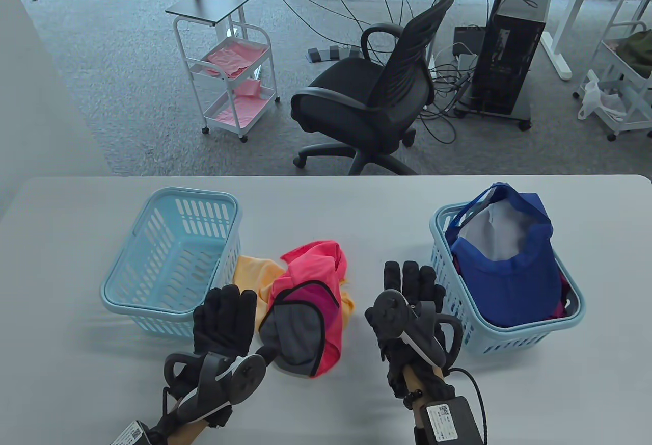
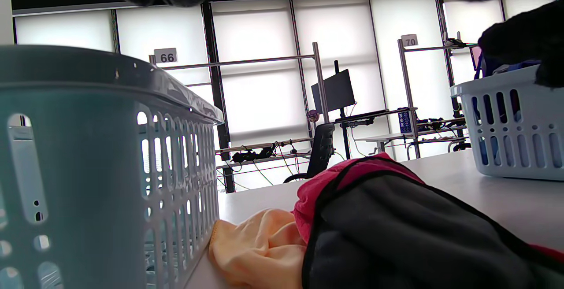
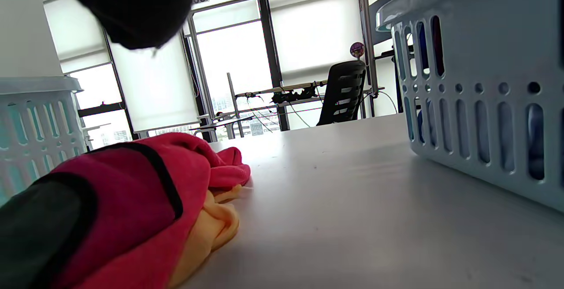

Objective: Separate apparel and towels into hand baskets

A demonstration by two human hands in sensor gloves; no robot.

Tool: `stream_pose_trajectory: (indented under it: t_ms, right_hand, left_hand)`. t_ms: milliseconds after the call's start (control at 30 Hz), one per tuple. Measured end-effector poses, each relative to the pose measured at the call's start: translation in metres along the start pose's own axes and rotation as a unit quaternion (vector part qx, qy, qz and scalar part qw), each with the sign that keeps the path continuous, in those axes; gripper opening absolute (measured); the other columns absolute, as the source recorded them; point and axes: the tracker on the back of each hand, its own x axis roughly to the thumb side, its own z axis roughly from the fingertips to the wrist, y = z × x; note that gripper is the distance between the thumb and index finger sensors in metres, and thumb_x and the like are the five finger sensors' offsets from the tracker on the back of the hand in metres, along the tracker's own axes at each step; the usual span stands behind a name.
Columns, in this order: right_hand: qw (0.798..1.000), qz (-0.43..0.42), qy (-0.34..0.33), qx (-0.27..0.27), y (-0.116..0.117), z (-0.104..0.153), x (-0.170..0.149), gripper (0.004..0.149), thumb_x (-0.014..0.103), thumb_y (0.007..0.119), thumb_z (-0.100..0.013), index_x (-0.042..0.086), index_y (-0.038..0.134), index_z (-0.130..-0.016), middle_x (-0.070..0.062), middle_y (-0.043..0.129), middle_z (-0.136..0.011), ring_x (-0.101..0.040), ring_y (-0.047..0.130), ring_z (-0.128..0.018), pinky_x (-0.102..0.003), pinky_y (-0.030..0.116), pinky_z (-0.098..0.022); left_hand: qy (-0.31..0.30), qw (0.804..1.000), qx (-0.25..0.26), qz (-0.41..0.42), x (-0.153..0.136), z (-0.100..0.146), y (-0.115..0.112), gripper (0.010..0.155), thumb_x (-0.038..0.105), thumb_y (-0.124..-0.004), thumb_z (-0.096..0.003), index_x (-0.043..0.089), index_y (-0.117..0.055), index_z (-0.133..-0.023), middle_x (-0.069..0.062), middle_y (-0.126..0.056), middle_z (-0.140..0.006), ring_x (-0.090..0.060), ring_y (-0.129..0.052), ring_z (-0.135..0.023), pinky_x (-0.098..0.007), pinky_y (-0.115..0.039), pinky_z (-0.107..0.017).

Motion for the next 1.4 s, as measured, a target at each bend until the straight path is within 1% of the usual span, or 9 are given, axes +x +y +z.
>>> stream_pose_trajectory:
  t_ms: [67, 133, 300, 500, 767, 933, 1200, 1300, 1400]
  right_hand:
    - [0.998, -0.003, 0.000, 0.056, 0.002, -0.002, -0.002, 0.092, 0.050, 0.077, -0.039, 0.020, 0.019, -0.104, -0.020, 0.015, -0.108, -0.049, 0.013, -0.097, -0.065, 0.026, -0.072]
    - [1.000, -0.008, -0.007, 0.014, 0.003, 0.000, -0.002, 0.090, 0.049, 0.078, -0.038, 0.020, 0.023, -0.104, -0.020, 0.019, -0.109, -0.049, 0.016, -0.097, -0.065, 0.028, -0.072]
    - [1.000, -0.014, -0.017, 0.019, 0.006, 0.001, 0.000, 0.090, 0.049, 0.078, -0.039, 0.021, 0.022, -0.104, -0.019, 0.017, -0.109, -0.049, 0.014, -0.097, -0.065, 0.027, -0.072]
    - [0.999, -0.039, -0.018, 0.010, 0.001, 0.003, 0.005, 0.089, 0.048, 0.077, -0.039, 0.022, 0.022, -0.104, -0.020, 0.016, -0.109, -0.050, 0.013, -0.097, -0.066, 0.026, -0.072]
    - [0.998, -0.061, -0.008, 0.021, -0.004, 0.003, -0.004, 0.089, 0.049, 0.077, -0.040, 0.020, 0.024, -0.105, -0.022, 0.017, -0.109, -0.052, 0.013, -0.096, -0.066, 0.026, -0.071]
    - [0.997, -0.072, -0.006, 0.021, -0.004, 0.005, -0.005, 0.088, 0.049, 0.077, -0.040, 0.020, 0.024, -0.105, -0.022, 0.017, -0.109, -0.052, 0.014, -0.096, -0.066, 0.026, -0.071]
    - [0.997, -0.076, -0.008, 0.032, -0.001, 0.005, -0.006, 0.089, 0.049, 0.077, -0.040, 0.020, 0.023, -0.105, -0.022, 0.016, -0.109, -0.052, 0.014, -0.096, -0.066, 0.026, -0.071]
    - [0.997, -0.069, -0.011, 0.043, 0.002, 0.005, -0.005, 0.089, 0.049, 0.077, -0.040, 0.020, 0.023, -0.105, -0.022, 0.016, -0.109, -0.053, 0.014, -0.096, -0.066, 0.026, -0.071]
    - [0.996, -0.074, -0.011, 0.044, 0.002, 0.005, -0.005, 0.089, 0.049, 0.077, -0.040, 0.020, 0.023, -0.105, -0.022, 0.016, -0.109, -0.052, 0.014, -0.096, -0.066, 0.026, -0.072]
  left_hand:
    - [-0.004, 1.000, 0.000, -0.001, 0.001, 0.001, 0.000, 0.098, 0.067, -0.060, -0.0432, 0.009, -0.023, -0.112, -0.031, -0.034, -0.116, -0.061, -0.050, -0.105, -0.069, -0.053, -0.074]
    - [-0.005, 1.000, 0.002, 0.002, 0.002, 0.002, 0.002, 0.097, 0.067, -0.060, -0.0432, 0.009, -0.024, -0.113, -0.031, -0.035, -0.116, -0.061, -0.051, -0.105, -0.068, -0.054, -0.074]
    - [-0.004, 1.000, 0.000, 0.014, 0.006, 0.000, 0.001, 0.089, 0.066, -0.060, -0.0433, 0.016, -0.035, -0.112, -0.027, -0.044, -0.116, -0.057, -0.058, -0.104, -0.065, -0.059, -0.074]
    - [0.023, 0.999, -0.015, 0.045, 0.004, -0.012, 0.008, 0.092, 0.067, -0.059, -0.0439, 0.012, -0.032, -0.112, -0.030, -0.042, -0.115, -0.058, -0.062, -0.103, -0.065, -0.061, -0.073]
    - [0.002, 0.992, -0.110, 0.061, 0.032, -0.040, 0.010, 0.099, 0.067, -0.060, -0.0451, 0.007, -0.020, -0.113, -0.037, -0.027, -0.114, -0.059, -0.058, -0.103, -0.065, -0.059, -0.073]
    - [0.038, 0.978, -0.198, 0.059, 0.056, -0.063, -0.019, 0.099, 0.066, -0.061, -0.0452, 0.006, -0.021, -0.112, -0.039, -0.026, -0.112, -0.061, -0.058, -0.101, -0.066, -0.060, -0.072]
    - [0.085, 0.937, -0.335, 0.046, 0.078, -0.085, -0.092, 0.104, 0.069, -0.059, -0.0434, 0.001, -0.017, -0.111, -0.040, -0.035, -0.111, -0.059, -0.066, -0.098, -0.064, -0.066, -0.070]
    - [0.098, 0.939, -0.326, 0.034, 0.082, -0.087, -0.104, 0.106, 0.069, -0.059, -0.0428, -0.003, -0.017, -0.109, -0.041, -0.039, -0.109, -0.058, -0.068, -0.097, -0.063, -0.066, -0.069]
    - [0.091, 0.950, -0.296, -0.036, 0.090, -0.090, -0.107, 0.102, 0.065, -0.062, -0.0440, -0.005, -0.025, -0.109, -0.040, -0.050, -0.107, -0.054, -0.079, -0.092, -0.059, -0.074, -0.067]
